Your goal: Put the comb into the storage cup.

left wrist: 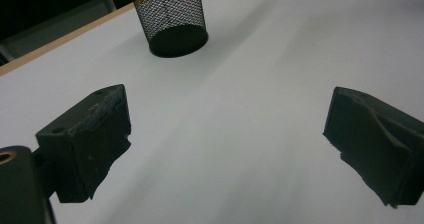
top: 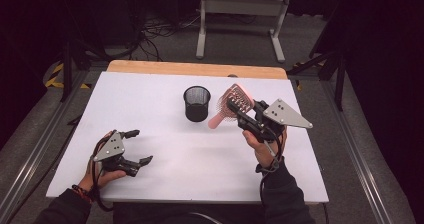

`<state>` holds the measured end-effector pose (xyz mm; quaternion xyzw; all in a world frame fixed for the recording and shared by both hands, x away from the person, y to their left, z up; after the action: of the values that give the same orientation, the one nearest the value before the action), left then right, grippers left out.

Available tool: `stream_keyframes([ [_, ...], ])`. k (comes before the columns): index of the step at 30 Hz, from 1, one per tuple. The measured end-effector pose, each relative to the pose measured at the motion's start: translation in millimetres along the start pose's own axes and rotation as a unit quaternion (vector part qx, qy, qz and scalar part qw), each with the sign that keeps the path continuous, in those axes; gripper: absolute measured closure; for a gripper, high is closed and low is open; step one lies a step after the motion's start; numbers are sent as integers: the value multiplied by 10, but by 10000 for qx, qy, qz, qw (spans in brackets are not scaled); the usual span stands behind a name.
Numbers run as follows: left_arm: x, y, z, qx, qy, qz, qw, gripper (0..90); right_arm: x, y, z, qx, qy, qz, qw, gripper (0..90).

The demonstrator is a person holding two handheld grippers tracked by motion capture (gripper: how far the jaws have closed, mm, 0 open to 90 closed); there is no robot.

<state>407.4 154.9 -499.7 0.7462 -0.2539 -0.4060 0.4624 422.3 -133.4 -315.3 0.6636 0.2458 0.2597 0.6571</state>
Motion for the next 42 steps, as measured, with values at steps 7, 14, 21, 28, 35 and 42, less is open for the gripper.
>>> stream_keyframes([
  [7, 10, -1, 6, -14, -35, -3, 10000, 54, 35, 39, 43, -11, -30, 25, 10000, 635],
  [14, 21, -3, 14, -37, -56, -5, 10000, 51, 68, 97, 37, -77, -33, 40, 10000, 635],
  [21, 38, -10, 40, -16, -112, -36, 9999, 52, 125, 151, 54, -135, -50, 53, 9999, 635],
  [28, 40, -8, 44, -51, -136, -19, 9999, 51, 167, 208, 52, -173, -53, 73, 9998, 635],
  [35, 39, -7, 45, -42, -135, -17, 9999, 49, 209, 253, 75, -118, -38, 107, 9999, 635],
  [42, 43, -6, 46, -42, -132, -19, 9999, 49, 268, 311, 108, -161, -100, 119, 9997, 635],
])
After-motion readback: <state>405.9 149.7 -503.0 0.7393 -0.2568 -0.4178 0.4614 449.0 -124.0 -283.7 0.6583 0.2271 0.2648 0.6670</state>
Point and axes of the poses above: each handheld gripper's, and its own axes: x roughly forward along the jaws, y roughly out of its top, z roughly to its right, the point moved 9 cm from there along x, roughly forward along the jaws, and after that the axes turned 6 degrees about x, right-handed, at the moved point
